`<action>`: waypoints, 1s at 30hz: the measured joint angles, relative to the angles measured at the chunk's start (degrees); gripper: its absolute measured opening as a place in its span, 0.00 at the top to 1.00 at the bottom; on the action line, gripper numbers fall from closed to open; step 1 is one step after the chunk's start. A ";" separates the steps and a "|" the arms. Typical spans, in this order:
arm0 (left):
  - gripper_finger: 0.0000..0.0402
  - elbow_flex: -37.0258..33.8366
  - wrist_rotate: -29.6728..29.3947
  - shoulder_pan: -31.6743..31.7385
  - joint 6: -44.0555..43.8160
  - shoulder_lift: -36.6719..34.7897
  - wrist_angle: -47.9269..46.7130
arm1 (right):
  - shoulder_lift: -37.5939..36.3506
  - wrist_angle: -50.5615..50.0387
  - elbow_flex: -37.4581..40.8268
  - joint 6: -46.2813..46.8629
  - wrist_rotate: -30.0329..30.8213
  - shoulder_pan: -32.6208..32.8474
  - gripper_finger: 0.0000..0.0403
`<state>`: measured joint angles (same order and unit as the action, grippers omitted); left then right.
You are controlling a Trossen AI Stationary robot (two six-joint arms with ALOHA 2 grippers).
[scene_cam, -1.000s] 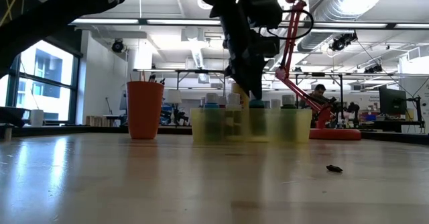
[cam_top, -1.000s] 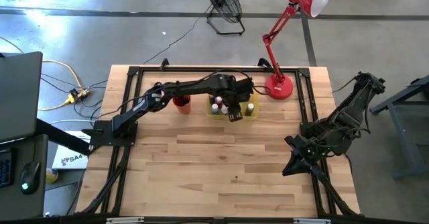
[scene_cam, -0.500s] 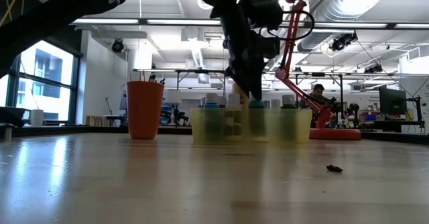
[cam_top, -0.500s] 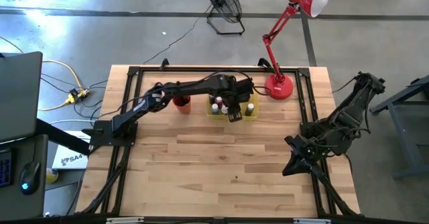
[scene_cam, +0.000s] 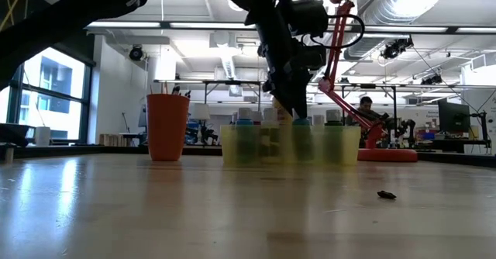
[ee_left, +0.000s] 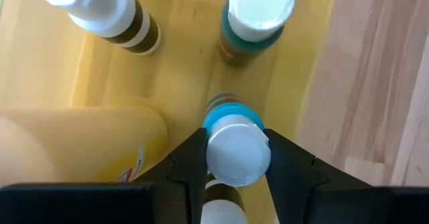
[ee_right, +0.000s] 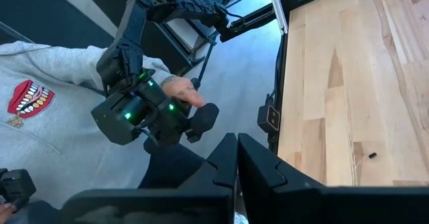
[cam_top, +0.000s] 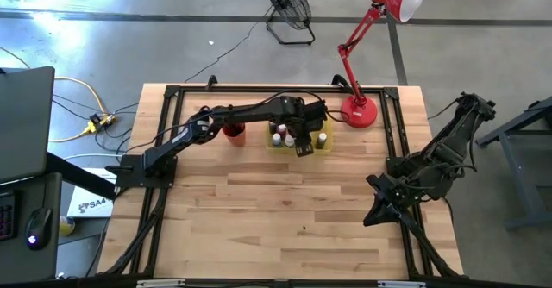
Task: Pick & Place Paint Supplies
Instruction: Put the light blue paint bottle into the yellow bin, then return to Home Position
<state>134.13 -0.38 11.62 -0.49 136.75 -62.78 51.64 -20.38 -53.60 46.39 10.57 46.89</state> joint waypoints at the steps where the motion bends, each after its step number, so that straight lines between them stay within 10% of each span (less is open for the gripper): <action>1: 0.70 0.00 -0.04 0.00 0.00 0.00 -0.04 | 0.00 0.00 0.00 0.12 -0.01 0.00 0.99; 15: 0.42 -0.02 -0.16 0.00 -0.03 0.00 -0.07 | 0.00 0.00 0.00 0.33 -0.04 0.00 0.99; 30: 0.40 0.72 -0.44 0.00 0.00 -4.64 -4.21 | 0.02 -0.11 -0.02 -0.05 -0.02 -0.02 0.99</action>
<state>134.85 -0.82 11.62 -0.49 132.11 -66.99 51.66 -20.49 -53.63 46.34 10.55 46.88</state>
